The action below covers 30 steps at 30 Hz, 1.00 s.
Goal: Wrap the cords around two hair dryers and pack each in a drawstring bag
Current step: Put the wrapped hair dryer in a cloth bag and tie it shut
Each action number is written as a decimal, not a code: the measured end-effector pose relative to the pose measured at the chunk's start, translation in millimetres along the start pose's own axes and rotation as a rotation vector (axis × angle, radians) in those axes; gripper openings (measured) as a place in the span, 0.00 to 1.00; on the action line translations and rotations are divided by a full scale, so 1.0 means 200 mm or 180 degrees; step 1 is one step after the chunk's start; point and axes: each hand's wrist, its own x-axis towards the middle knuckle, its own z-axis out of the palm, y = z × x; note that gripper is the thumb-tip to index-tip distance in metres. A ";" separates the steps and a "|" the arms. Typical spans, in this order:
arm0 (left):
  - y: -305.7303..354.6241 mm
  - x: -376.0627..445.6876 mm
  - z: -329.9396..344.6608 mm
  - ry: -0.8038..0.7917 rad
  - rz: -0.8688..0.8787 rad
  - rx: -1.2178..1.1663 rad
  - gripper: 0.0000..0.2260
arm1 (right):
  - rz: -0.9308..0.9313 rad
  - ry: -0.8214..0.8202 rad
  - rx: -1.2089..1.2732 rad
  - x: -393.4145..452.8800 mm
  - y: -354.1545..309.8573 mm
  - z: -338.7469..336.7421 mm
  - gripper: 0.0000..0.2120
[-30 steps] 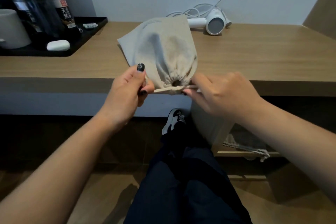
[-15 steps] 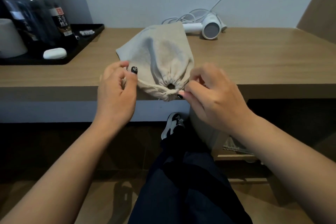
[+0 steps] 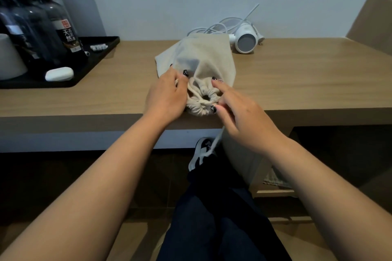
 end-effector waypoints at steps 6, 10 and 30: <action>0.01 -0.03 -0.04 -0.0010 -0.0399 -0.0751 0.10 | 0.0429 0.0167 0.0572 -0.01 -0.01 -0.04 0.06; -0.02 -0.21 -0.11 0.0688 -0.0339 -0.1375 0.11 | 0.0530 0.0712 0.0830 -0.11 -0.06 -0.03 0.04; 0.07 -0.59 -0.19 -0.0109 -0.0853 -0.1729 0.12 | 0.1659 0.0674 0.0962 -0.27 -0.20 -0.18 0.08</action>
